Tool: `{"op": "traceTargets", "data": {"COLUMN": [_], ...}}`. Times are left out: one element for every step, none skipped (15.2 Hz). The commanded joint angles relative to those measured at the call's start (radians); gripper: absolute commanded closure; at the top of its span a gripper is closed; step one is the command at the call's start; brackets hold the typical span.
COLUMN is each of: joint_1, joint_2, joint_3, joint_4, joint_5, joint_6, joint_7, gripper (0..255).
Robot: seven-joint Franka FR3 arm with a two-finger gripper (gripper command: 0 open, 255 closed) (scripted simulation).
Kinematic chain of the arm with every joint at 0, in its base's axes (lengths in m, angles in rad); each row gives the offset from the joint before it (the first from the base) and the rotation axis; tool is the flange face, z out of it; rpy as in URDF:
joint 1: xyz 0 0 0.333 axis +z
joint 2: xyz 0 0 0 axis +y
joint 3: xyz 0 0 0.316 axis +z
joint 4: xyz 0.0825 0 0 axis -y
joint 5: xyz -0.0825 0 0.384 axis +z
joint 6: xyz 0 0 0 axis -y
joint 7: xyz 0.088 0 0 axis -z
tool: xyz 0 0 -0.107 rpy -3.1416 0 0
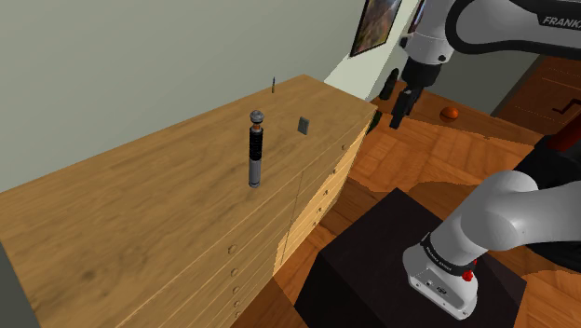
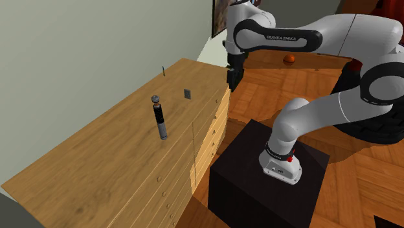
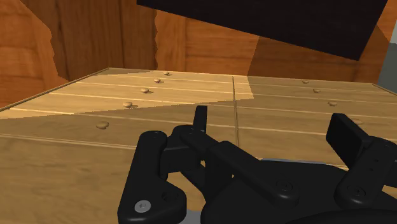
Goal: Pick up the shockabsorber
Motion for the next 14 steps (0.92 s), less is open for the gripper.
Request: {"op": "traceTargets", "data": {"joint_1": [0.0,0.005,0.01,0.013,0.017,0.02,0.022,0.024,0.025,0.026,0.027,0.028,0.029,0.029], "joint_2": [0.0,0.029,0.058,0.088,0.119,0.15,0.182,0.214,0.247,0.281,0.315,0.349,0.384,0.42], "joint_3": [0.0,0.019,0.038,0.057,0.075,0.093,0.111,0.129,0.147,0.164,0.181,0.198,0.215,0.231], "joint_4": [0.0,0.015,0.031,0.049,0.067,0.087,0.108,0.131,0.154,0.179,0.205,0.232,0.26,0.29], "joint_5": [0.0,0.009,0.017,0.024,0.03,0.035,0.038,0.04,0.041,0.04,0.038,0.035,0.03,0.023], "joint_6": [0.0,0.016,0.031,0.045,0.059,0.072,0.085,0.096,0.107,0.117,0.126,0.134,0.141,0.147], "joint_7": [0.0,0.021,0.042,0.063,0.084,0.104,0.125,0.146,0.167,0.189,0.21,0.232,0.254,0.276], "gripper": [0,0,0,0,0,0,0,0,0,0,0,0,0,0]}}
